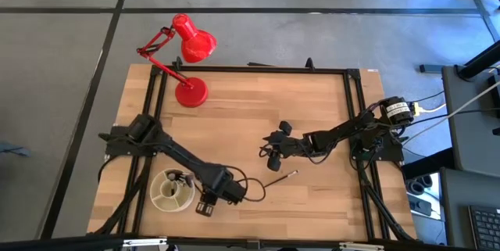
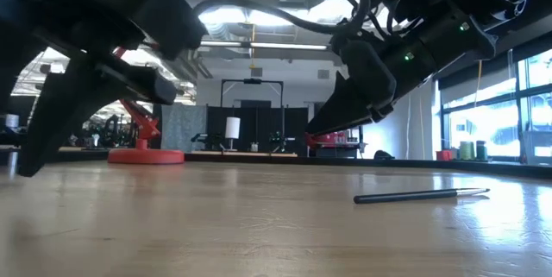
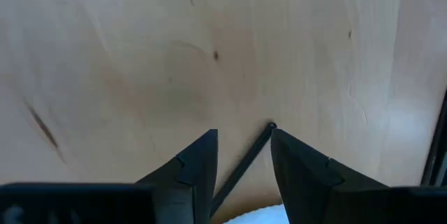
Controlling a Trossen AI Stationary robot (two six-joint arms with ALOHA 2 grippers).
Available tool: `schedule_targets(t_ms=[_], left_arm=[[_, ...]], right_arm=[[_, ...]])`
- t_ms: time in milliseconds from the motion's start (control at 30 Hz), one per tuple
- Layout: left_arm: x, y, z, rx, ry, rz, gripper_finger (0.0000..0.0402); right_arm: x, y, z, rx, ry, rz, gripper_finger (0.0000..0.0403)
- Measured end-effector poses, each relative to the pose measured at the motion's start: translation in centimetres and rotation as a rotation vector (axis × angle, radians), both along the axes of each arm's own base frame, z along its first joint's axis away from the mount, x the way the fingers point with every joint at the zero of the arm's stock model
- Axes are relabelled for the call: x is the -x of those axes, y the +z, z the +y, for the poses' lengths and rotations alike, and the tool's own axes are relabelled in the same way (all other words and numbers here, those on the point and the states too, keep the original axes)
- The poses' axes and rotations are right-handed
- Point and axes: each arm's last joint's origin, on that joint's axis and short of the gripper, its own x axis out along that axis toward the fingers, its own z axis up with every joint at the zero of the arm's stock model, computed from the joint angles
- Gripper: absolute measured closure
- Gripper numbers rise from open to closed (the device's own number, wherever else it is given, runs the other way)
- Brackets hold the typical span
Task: Put items in baskets/containers
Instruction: Put the black eyeshadow brush into the white organizer bin
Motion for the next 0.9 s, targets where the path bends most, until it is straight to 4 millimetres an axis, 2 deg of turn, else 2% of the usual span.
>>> schedule_targets(t_ms=[167, 533, 900], left_arm=[[0.1, 0.3, -0.3, -0.002, 0.013, -0.011, 0.0271], [1.5, -0.1, -3.3, -0.043, -0.052, -0.095, 0.0297], [2.3, -0.1, -3.8, -0.153, -0.078, -0.119, 0.0329]], right_arm=[[0.0, 0.0, 0.0, -0.005, -0.003, -0.002, 0.0221], [0.0, 0.0, 0.0, -0.006, -0.003, -0.005, 0.0221], [0.0, 0.1, 0.0, -0.007, -0.003, -0.011, 0.0221]])
